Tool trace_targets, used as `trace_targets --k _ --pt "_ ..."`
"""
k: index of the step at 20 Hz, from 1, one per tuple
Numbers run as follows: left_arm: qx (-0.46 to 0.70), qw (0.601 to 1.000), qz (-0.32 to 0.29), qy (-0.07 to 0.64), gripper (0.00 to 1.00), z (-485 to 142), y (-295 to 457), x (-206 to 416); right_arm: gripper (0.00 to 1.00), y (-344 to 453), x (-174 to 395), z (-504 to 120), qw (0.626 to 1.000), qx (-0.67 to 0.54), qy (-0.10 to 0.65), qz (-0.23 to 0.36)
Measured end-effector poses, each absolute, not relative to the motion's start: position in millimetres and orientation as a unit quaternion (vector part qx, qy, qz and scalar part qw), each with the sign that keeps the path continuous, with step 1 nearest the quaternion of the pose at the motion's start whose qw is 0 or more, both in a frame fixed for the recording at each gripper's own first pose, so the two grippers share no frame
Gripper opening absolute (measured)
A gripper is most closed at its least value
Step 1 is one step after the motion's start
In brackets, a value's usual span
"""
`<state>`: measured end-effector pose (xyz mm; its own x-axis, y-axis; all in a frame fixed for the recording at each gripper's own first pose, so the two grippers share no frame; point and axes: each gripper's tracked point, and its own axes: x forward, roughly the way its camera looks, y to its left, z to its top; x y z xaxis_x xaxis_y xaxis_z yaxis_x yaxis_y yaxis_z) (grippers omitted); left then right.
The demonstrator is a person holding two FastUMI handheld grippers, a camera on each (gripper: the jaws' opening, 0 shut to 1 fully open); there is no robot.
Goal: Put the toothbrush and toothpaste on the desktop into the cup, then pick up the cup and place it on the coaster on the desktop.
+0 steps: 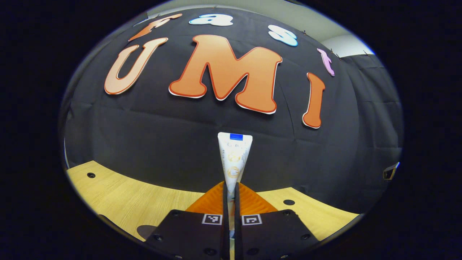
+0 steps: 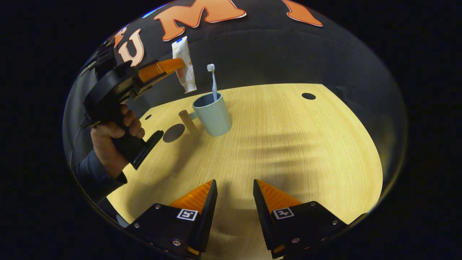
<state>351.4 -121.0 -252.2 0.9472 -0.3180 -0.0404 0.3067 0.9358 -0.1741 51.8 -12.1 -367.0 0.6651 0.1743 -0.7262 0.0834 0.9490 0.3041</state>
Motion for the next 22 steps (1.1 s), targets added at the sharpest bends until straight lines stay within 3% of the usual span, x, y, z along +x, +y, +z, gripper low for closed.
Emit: trace_targets --k 9,12,13,18,22 --pt "-0.049 0.987 -0.142 0.06 0.03 -319 -137 347 0.61 -29 52 -373 0.897 0.175 0.405 0.008" --pt "-0.04 0.985 -0.153 0.072 0.09 -327 -141 340 0.61 -31 52 -371 0.897 0.179 0.404 0.007" --pt "-0.039 0.984 -0.157 0.075 0.14 -328 -141 337 0.61 -30 55 -369 0.897 0.181 0.403 0.006" --pt "-0.027 0.985 -0.15 0.08 0.89 -322 -122 321 0.61 -38 62 -360 0.9 0.183 0.395 -0.001" --pt "-0.023 0.986 -0.143 0.078 0.95 -300 -101 309 0.61 -40 63 -353 0.901 0.183 0.392 -0.006"
